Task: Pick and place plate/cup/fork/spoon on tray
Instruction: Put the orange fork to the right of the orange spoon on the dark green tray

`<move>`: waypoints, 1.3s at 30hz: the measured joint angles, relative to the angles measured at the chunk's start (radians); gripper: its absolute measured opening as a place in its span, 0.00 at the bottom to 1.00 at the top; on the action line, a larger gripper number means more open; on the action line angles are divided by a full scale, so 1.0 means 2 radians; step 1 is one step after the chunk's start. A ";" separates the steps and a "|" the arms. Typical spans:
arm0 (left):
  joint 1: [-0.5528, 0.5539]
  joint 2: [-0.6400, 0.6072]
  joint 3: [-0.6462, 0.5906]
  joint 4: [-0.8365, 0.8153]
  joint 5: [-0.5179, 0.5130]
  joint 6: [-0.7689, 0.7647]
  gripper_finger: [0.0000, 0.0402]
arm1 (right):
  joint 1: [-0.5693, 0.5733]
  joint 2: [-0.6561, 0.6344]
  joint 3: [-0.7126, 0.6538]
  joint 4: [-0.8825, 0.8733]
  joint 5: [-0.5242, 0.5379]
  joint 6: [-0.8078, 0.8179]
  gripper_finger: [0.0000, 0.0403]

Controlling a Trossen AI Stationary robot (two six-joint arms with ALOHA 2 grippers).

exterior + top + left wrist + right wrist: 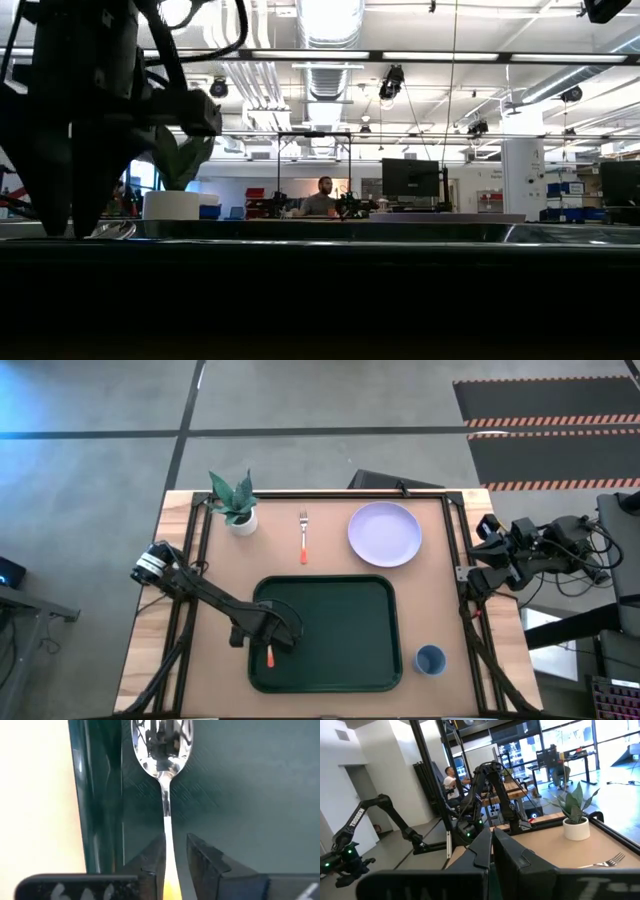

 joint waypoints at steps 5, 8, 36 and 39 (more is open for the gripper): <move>0.005 -0.020 0.015 0.002 -0.096 0.006 0.16 | 0.000 0.000 0.000 0.001 0.000 0.000 0.02; 0.017 -0.031 0.030 0.014 -0.179 0.045 0.16 | 0.000 0.000 0.000 0.001 0.000 0.000 0.02; 0.327 -0.030 0.076 0.139 -0.175 0.532 0.18 | 0.000 0.000 0.000 0.001 -0.018 0.000 0.02; 0.337 -0.027 0.076 0.146 -0.152 0.554 0.18 | 0.000 0.000 0.000 0.001 -0.028 -0.001 0.02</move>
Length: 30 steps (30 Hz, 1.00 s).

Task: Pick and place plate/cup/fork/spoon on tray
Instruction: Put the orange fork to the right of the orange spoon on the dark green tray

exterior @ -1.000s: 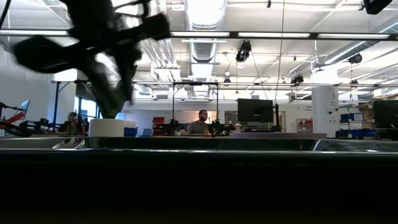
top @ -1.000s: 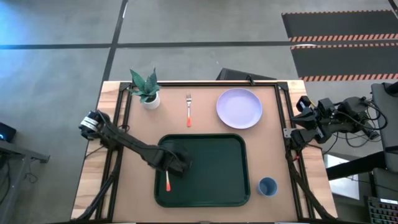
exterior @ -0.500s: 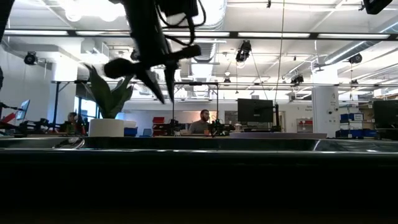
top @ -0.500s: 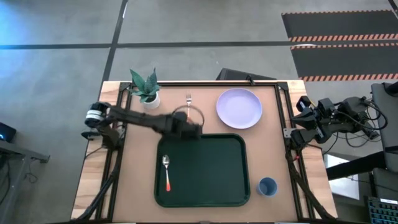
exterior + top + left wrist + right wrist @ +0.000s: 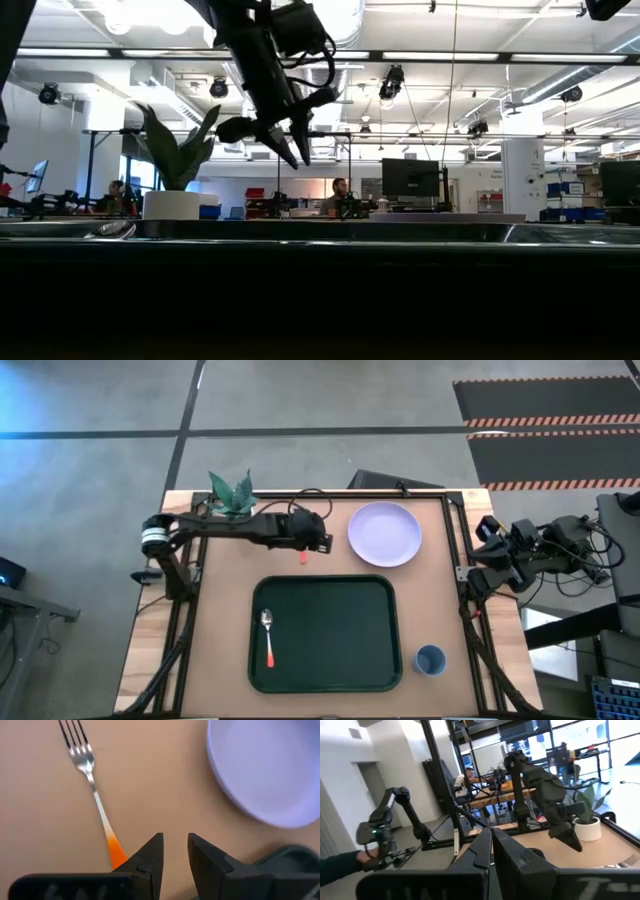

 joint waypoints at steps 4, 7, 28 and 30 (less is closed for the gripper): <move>0.010 0.003 -0.001 -0.003 0.010 0.011 0.18 | 0.000 0.000 0.000 0.000 -0.004 -0.002 0.02; 0.020 0.003 -0.002 -0.003 0.010 0.022 0.18 | 0.000 0.000 0.000 0.000 -0.006 -0.005 0.02; 0.049 0.005 -0.008 0.037 0.059 0.061 0.18 | 0.000 0.000 0.000 0.023 -0.014 -0.031 0.02; 0.052 0.005 -0.008 0.031 0.058 0.064 0.18 | 0.000 0.000 0.000 0.023 -0.013 -0.031 0.02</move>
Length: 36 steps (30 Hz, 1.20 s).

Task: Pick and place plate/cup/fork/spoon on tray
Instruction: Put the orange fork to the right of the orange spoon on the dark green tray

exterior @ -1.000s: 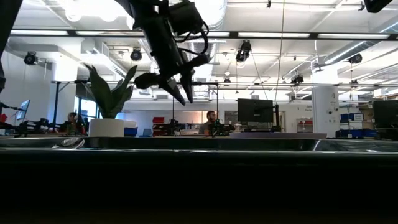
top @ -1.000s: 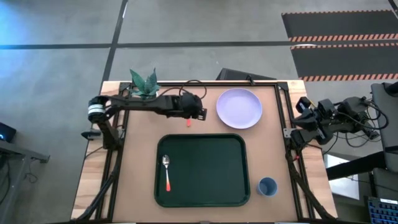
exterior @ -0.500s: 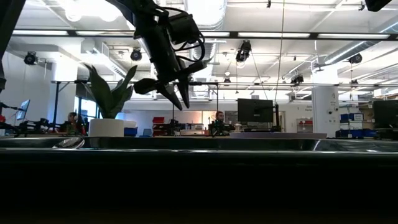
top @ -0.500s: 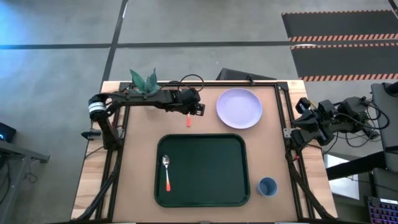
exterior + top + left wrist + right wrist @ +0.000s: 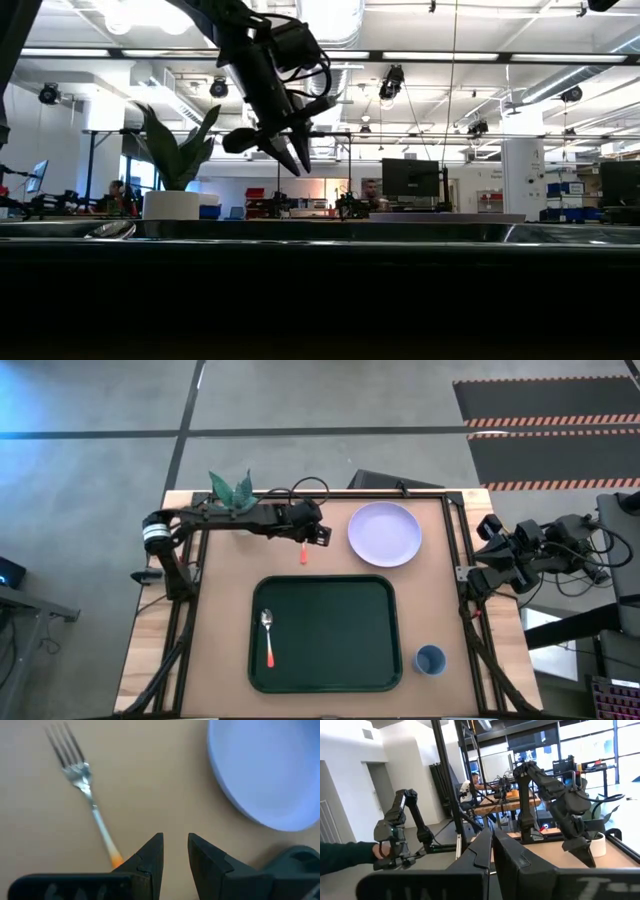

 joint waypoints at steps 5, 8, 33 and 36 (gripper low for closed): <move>0.001 0.000 0.000 -0.035 -0.002 0.037 0.18 | 0.000 0.000 0.000 0.000 0.000 0.001 0.02; 0.002 0.008 -0.001 -0.055 -0.004 0.035 0.19 | 0.000 0.000 0.000 0.000 0.000 0.001 0.02; 0.038 0.099 0.003 -0.019 -0.013 -0.001 0.54 | 0.000 0.000 0.000 0.000 0.000 0.020 0.02; 0.048 0.099 0.003 -0.003 -0.017 -0.001 0.54 | 0.000 0.000 0.000 0.000 0.000 0.020 0.02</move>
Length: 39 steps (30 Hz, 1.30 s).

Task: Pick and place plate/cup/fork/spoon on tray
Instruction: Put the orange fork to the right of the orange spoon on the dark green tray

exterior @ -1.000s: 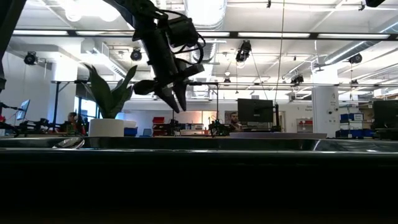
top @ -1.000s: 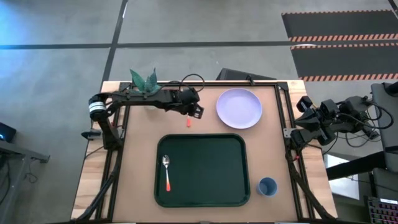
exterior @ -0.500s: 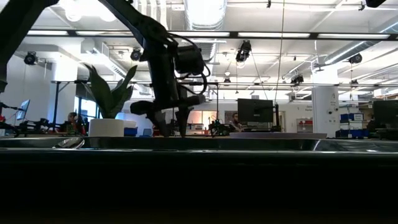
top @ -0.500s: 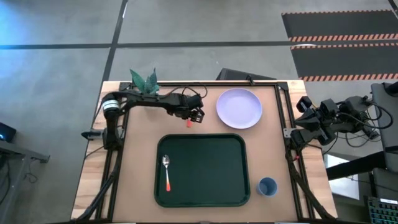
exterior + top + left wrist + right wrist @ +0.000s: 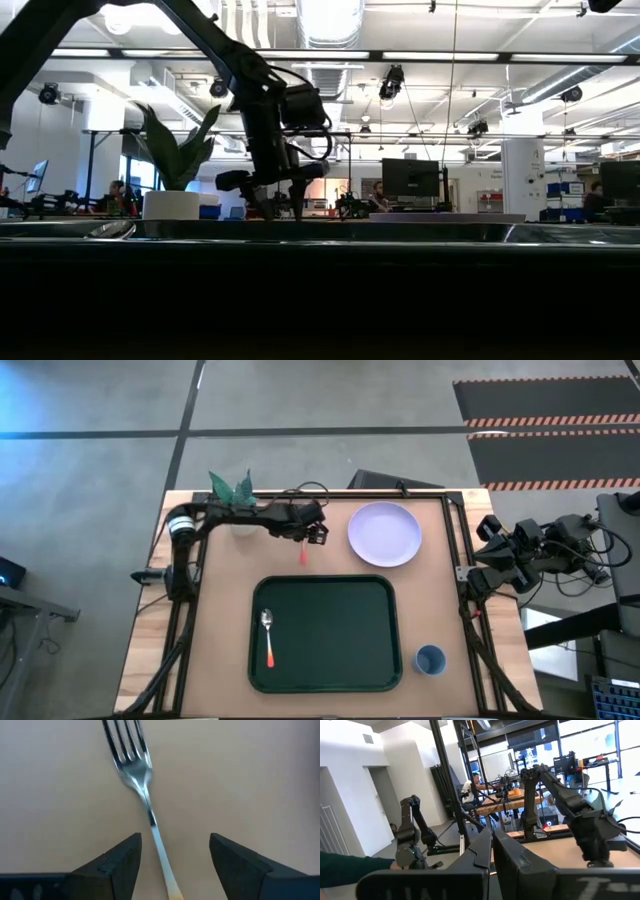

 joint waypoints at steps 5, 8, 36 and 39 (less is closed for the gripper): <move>0.010 0.000 -0.003 -0.005 -0.003 0.001 0.54 | 0.000 0.000 0.000 0.000 0.000 0.006 0.02; 0.011 0.000 -0.003 -0.003 -0.003 0.000 0.54 | 0.000 0.000 0.000 0.000 0.000 0.006 0.02; 0.011 0.028 0.002 0.001 0.032 -0.016 0.01 | 0.000 0.000 0.039 -0.041 0.004 -0.007 0.02; 0.011 0.017 0.004 -0.002 0.048 -0.017 0.01 | 0.000 0.000 0.039 -0.045 0.005 -0.007 0.02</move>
